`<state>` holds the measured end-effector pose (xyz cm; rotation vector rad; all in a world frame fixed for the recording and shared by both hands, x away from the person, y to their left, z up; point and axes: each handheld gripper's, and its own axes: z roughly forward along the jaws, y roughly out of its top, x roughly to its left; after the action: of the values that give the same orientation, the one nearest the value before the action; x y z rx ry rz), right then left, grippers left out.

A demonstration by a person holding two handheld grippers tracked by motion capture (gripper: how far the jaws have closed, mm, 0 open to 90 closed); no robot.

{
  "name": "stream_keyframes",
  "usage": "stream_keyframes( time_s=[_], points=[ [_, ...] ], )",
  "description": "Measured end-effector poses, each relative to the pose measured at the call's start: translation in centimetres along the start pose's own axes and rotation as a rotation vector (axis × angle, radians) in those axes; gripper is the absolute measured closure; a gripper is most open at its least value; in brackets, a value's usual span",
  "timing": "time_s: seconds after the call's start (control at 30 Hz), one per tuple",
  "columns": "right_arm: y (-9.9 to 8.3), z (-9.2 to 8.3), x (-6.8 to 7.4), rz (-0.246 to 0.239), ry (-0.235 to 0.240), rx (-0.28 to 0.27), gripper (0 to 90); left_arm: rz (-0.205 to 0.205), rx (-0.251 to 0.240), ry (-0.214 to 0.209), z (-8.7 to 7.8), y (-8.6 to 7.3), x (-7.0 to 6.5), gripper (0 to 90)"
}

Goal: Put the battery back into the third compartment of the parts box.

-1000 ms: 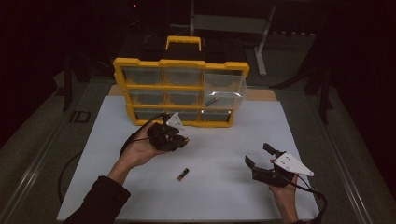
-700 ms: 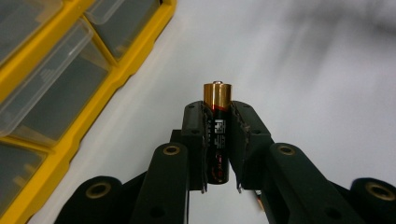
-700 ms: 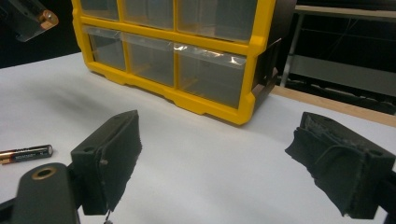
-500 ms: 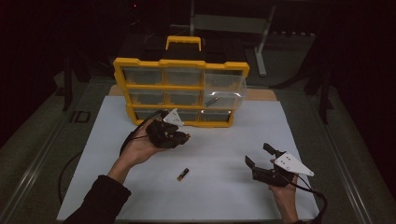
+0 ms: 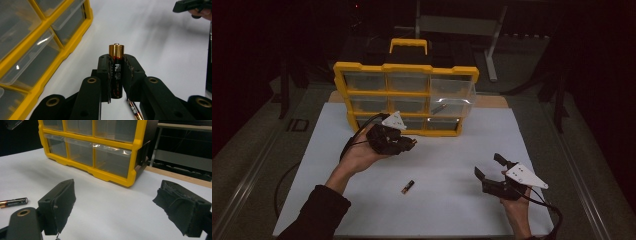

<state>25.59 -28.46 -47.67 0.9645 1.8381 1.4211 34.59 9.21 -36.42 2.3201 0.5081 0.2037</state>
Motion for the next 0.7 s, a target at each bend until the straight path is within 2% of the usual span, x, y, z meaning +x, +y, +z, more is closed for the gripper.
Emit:
stream_keyframes(
  time_s=[0.4,0.7],
  points=[
    [0.0,0.0,0.0,0.000,-0.001,0.000,14.1,0.009,-0.047,-0.023,-1.1,1.1,0.3,78.0],
    [0.0,0.0,0.0,-0.001,0.000,-0.001,14.0,0.014,-0.074,-0.025,-1.9,1.9,0.7,78.0]
  ],
)
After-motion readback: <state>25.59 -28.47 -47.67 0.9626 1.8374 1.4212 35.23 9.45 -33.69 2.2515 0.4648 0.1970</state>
